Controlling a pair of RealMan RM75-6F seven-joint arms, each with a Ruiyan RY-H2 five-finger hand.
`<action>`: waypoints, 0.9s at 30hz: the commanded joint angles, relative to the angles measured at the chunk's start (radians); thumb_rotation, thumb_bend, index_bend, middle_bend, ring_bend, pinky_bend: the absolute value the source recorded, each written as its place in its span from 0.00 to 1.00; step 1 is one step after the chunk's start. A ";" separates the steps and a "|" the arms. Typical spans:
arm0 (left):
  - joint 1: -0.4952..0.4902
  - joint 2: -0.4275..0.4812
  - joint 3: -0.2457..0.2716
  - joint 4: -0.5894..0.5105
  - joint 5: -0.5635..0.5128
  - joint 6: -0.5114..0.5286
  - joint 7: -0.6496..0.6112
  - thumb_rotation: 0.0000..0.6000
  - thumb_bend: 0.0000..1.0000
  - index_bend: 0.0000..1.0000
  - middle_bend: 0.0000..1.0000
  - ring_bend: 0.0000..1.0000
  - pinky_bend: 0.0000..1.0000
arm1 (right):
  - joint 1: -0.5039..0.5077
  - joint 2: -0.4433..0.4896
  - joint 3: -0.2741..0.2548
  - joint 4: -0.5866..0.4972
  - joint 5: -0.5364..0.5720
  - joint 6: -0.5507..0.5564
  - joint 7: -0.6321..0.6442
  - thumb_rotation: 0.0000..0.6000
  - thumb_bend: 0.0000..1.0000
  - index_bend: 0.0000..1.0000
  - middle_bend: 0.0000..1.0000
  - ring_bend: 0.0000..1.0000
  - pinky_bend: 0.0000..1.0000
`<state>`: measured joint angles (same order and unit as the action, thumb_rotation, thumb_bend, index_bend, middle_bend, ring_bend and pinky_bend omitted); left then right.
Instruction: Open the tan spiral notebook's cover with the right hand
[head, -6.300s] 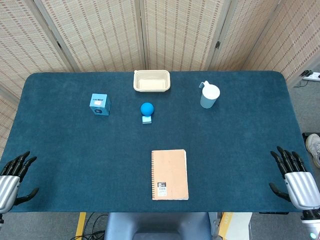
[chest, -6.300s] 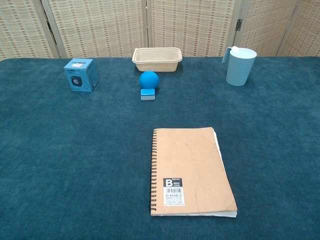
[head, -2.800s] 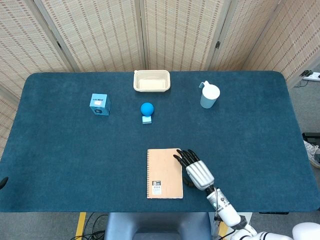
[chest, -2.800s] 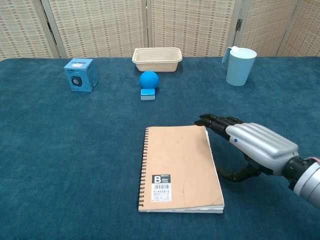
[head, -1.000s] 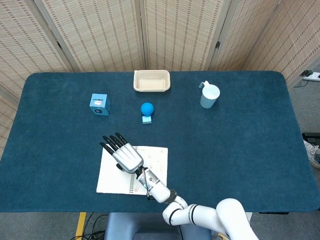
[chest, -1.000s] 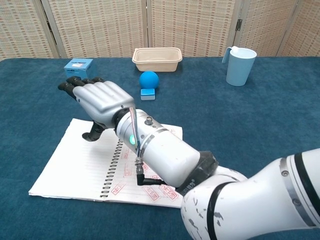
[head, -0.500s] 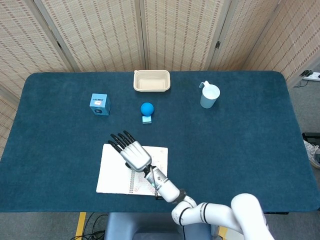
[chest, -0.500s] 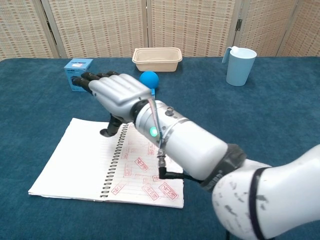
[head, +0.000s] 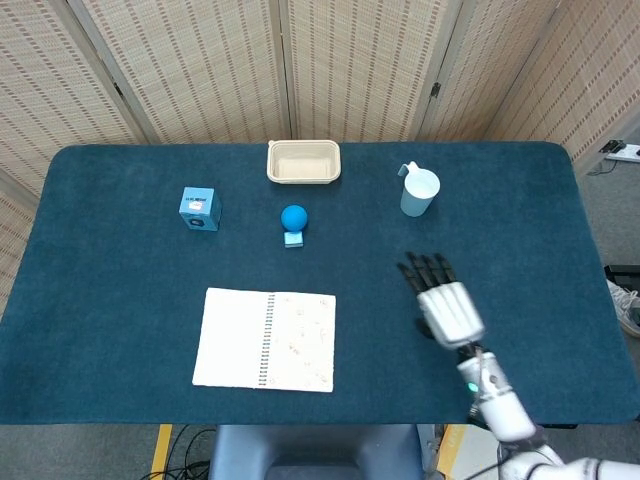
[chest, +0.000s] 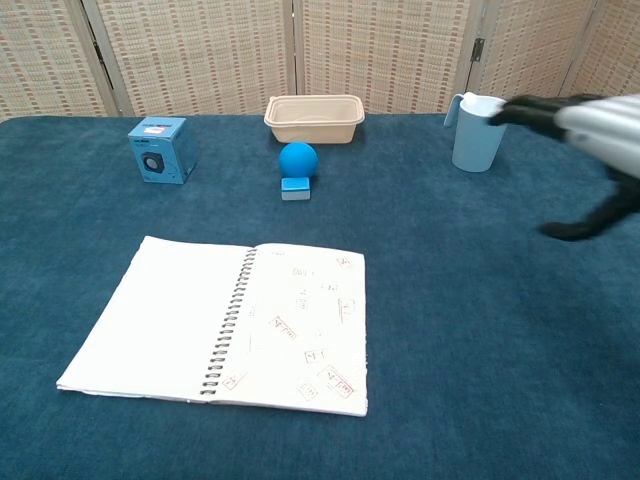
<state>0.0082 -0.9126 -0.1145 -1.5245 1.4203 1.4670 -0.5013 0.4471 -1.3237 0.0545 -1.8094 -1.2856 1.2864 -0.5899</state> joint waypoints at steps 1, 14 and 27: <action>-0.009 -0.009 0.012 -0.028 0.021 0.006 0.063 1.00 0.27 0.12 0.04 0.06 0.14 | -0.125 0.099 -0.092 -0.001 -0.076 0.121 0.123 1.00 0.30 0.00 0.00 0.00 0.00; -0.039 -0.028 0.050 -0.099 0.060 -0.019 0.237 1.00 0.27 0.12 0.04 0.06 0.14 | -0.319 0.163 -0.130 0.129 -0.224 0.345 0.424 1.00 0.31 0.00 0.00 0.00 0.00; -0.045 -0.038 0.066 -0.117 0.070 -0.012 0.288 1.00 0.27 0.12 0.04 0.06 0.14 | -0.333 0.179 -0.092 0.130 -0.227 0.299 0.453 1.00 0.31 0.00 0.00 0.00 0.00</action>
<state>-0.0354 -0.9498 -0.0491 -1.6408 1.4915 1.4561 -0.2146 0.1144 -1.1450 -0.0382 -1.6793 -1.5120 1.5860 -0.1373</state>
